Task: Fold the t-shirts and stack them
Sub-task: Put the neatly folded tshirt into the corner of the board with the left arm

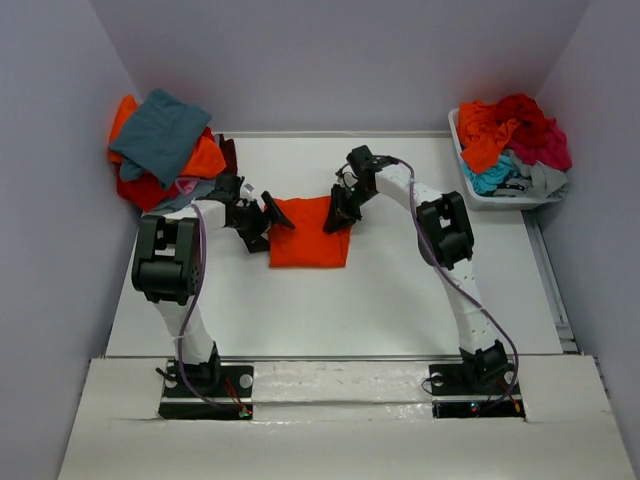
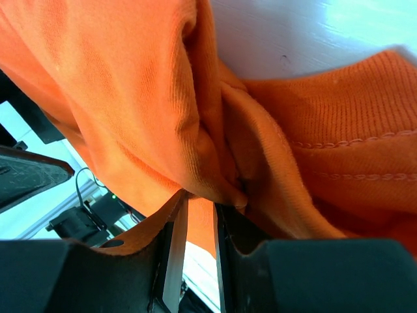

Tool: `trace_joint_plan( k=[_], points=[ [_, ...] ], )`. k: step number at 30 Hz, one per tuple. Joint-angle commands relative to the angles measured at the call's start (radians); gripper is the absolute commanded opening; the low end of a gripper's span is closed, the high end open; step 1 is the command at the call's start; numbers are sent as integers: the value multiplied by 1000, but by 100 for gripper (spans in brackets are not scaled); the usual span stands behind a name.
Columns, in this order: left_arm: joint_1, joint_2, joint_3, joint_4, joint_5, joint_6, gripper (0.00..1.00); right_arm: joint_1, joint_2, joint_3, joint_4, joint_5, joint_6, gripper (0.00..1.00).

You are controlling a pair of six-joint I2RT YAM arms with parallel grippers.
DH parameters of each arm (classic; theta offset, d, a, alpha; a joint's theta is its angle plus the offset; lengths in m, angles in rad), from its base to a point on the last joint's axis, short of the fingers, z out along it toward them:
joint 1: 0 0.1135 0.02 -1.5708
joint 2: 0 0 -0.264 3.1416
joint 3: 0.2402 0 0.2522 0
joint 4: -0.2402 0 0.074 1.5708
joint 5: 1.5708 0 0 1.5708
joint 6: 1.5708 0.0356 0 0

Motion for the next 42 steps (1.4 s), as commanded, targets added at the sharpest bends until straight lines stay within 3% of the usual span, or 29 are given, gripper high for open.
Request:
trace_joint_plan(
  k=[1,6,10,24,33,42],
  points=[
    [26,-20,-47,-27,-118,9,99,11,30,14,-11,17,-32,28],
    [60,-66,-39,-109,-244,-4,99,11,37,13,-8,16,-32,28],
    [89,-67,-25,-119,-259,-2,99,11,37,11,-3,14,-28,28],
    [99,142,57,-18,14,42,99,11,39,17,-11,13,-29,28],
    [109,164,113,-179,-125,91,99,11,45,22,-11,16,-31,28],
    [109,179,68,-199,-115,113,99,11,49,23,2,10,-18,28]
  ],
)
